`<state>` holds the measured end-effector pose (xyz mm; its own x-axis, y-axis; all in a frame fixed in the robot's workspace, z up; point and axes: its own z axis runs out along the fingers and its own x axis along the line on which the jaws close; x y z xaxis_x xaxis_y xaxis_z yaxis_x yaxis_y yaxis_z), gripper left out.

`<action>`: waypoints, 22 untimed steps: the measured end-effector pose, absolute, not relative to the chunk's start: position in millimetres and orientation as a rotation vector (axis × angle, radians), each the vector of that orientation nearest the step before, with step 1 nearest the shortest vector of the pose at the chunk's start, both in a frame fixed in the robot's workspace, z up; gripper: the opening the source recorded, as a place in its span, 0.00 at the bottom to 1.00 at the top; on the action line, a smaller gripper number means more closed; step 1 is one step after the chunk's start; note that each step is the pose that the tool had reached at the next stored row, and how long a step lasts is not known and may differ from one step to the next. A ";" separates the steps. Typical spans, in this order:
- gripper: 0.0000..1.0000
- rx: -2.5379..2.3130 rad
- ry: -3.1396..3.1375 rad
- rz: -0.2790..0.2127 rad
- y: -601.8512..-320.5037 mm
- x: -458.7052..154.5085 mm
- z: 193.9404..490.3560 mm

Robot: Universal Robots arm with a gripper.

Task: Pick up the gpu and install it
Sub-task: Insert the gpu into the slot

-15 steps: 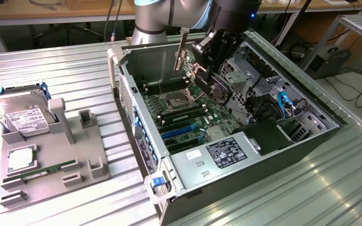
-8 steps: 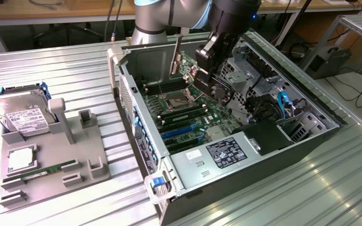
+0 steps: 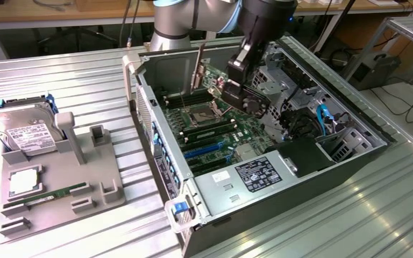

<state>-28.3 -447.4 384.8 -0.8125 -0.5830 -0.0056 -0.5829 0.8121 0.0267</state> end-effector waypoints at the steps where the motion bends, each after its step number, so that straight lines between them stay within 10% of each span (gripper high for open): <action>1: 0.26 0.988 -2.981 -0.041 -447.4 -28.2 384.7; 22: 0.26 1.732 -2.618 -0.039 -447.4 -28.3 379.5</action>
<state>-28.3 -447.4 379.5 -0.3913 -0.9202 -0.0114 -0.9201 0.3910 0.0222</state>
